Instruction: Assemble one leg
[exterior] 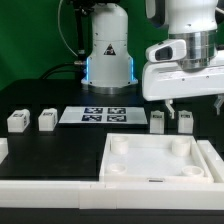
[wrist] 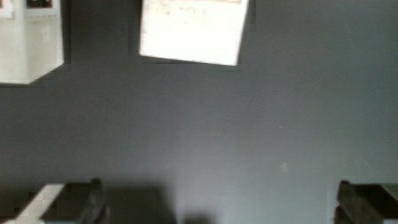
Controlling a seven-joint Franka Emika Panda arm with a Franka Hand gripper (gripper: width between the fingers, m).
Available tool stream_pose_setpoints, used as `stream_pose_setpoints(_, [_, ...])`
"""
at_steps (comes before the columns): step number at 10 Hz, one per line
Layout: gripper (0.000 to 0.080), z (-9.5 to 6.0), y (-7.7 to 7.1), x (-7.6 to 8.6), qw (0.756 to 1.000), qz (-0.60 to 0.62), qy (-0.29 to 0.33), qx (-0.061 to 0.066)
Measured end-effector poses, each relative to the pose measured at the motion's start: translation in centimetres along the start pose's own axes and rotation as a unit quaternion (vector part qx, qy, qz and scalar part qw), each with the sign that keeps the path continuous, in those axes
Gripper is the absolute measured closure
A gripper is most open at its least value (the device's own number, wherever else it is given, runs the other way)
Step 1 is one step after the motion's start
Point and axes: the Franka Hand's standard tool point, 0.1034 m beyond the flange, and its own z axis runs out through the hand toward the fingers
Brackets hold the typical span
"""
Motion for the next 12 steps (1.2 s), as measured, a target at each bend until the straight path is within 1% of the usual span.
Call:
stream_pose_setpoints(1, [0.0150,0.0,0.1,0.2,1.000,-0.004,-0.003,0.000])
stream_pose_setpoints(2, [0.0150,0.5,1.2,-0.3,0.998,-0.013,-0.060,-0.005])
stream_pose_setpoints(3, [0.0150,0.7,1.3,-0.5,0.993,-0.007,-0.116,-0.008])
stream_pose_setpoints(5, [0.0150,0.8,1.0,-1.2,0.980,-0.006,-0.200,-0.012])
stream_pose_setpoints(6, [0.0150,0.9,1.0,-1.9,0.967,-0.004,-0.256,-0.014])
stream_pose_setpoints(7, [0.0150,1.2,0.8,-1.7,0.958,-0.003,-0.285,-0.014])
stream_pose_setpoints(8, [0.0150,1.1,0.6,-2.5,0.941,-0.003,-0.338,-0.017])
stream_pose_setpoints(9, [0.0150,1.2,0.4,-2.7,0.931,-0.004,-0.364,-0.018])
stream_pose_setpoints(10, [0.0150,1.4,0.3,-3.5,0.918,-0.001,-0.396,-0.022])
stream_pose_setpoints(11, [0.0150,2.0,0.0,-4.2,0.908,-0.001,-0.419,-0.025])
stream_pose_setpoints(12, [0.0150,2.5,-0.2,-4.1,0.913,-0.002,-0.408,-0.025])
